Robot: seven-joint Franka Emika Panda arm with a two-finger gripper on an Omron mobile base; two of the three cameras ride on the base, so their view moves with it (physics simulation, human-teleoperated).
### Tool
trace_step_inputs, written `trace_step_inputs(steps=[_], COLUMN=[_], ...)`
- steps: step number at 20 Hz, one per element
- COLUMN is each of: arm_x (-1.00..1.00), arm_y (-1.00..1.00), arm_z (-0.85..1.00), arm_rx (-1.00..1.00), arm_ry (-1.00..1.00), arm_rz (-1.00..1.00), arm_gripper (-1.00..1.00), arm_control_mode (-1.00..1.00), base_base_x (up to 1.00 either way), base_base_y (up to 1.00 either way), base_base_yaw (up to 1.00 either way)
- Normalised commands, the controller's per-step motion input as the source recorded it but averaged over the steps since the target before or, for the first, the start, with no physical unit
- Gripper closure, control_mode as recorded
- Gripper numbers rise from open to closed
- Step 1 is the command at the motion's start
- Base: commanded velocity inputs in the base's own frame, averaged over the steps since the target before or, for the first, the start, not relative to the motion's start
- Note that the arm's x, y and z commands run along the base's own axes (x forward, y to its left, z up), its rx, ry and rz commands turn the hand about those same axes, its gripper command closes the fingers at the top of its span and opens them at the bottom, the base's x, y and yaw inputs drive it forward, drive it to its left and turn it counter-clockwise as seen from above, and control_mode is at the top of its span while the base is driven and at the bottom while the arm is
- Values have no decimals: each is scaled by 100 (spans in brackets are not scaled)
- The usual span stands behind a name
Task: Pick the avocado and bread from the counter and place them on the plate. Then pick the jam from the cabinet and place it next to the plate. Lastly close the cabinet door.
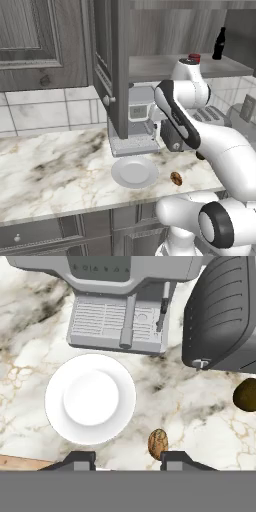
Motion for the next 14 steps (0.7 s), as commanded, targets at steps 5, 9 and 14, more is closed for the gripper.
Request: trace_step_inputs(steps=[5, 9, 14], arm_x=[-3, -16, -7], arm_y=[-10, -29, -33], arm_z=[-13, -33, -48], arm_rx=[0, 0, 0], arm_ry=[0, 0, 3], arm_rz=[0, 0, 0], arm_gripper=[-100, -100, -100], arm_control_mode=[-100, -100, -100], base_base_x=[0, 0, 0], base_base_y=[0, 0, 0], base_base_yaw=[0, 0, 0])
